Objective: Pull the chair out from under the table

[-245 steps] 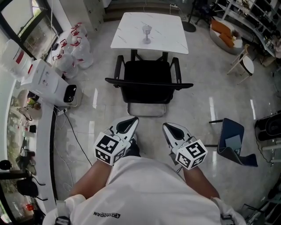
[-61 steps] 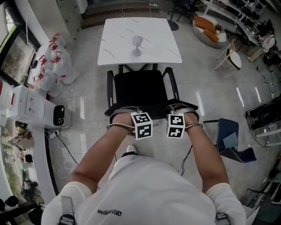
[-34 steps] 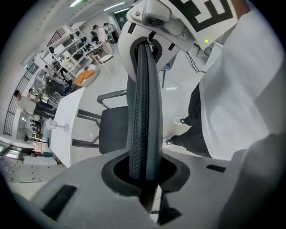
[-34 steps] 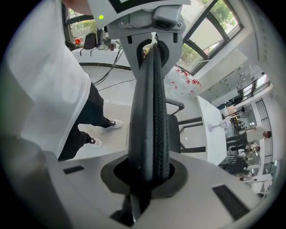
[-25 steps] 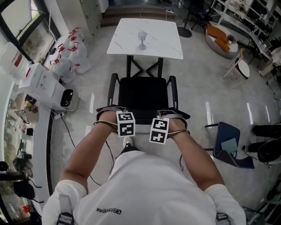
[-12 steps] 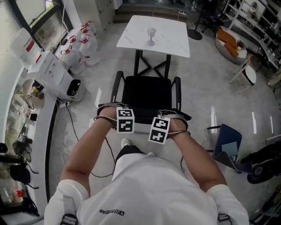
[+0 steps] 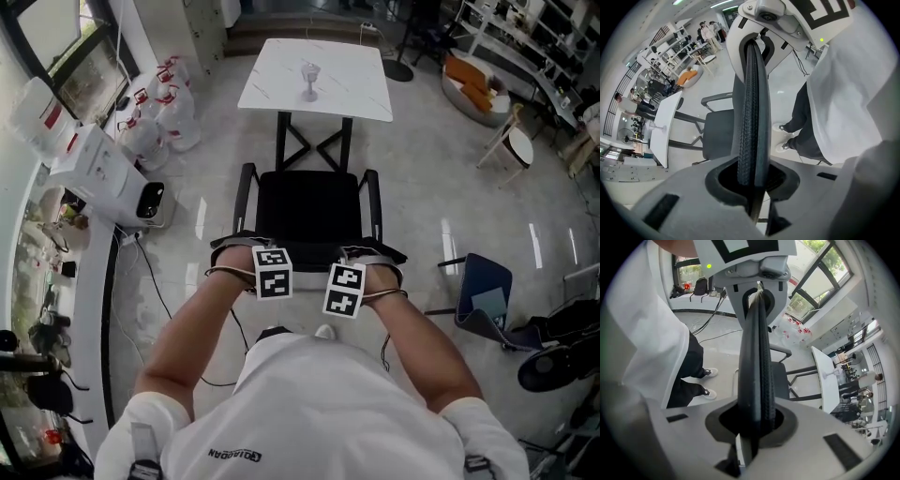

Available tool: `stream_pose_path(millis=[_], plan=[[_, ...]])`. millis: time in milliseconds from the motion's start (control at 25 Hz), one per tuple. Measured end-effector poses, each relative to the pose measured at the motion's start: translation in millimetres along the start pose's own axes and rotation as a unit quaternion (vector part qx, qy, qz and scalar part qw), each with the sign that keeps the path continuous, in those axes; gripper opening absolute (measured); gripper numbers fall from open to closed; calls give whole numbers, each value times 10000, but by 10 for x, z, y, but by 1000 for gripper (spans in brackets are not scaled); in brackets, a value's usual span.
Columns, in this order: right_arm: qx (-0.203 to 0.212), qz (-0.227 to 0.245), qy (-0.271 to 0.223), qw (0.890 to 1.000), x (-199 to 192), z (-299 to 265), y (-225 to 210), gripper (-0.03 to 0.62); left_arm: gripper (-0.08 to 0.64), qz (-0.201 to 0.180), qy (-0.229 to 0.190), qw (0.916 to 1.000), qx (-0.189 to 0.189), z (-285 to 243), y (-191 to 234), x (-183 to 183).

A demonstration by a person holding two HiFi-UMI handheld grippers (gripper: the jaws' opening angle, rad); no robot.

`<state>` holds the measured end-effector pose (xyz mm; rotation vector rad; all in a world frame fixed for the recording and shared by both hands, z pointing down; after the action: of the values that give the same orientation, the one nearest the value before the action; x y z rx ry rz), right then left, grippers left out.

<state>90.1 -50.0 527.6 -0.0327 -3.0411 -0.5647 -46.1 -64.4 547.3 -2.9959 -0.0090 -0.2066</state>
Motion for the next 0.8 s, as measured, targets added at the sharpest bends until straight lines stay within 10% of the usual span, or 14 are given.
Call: stream_pose_path(millis=[800], plan=[[183,-235,118,9995,57,51,127,63,93,-82,-106,9995,-288,10,-109,-40]])
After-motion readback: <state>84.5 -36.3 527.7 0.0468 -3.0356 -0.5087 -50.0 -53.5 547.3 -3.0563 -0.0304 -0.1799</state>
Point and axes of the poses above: the fingertips, and each gripper's own axes: z backward along the fingers, y to its left, x out of its top, the point moved 8 cm from there along z, backward along the fingers, and after that the axes turned 13 degrees about y, right-handed, at the moved point
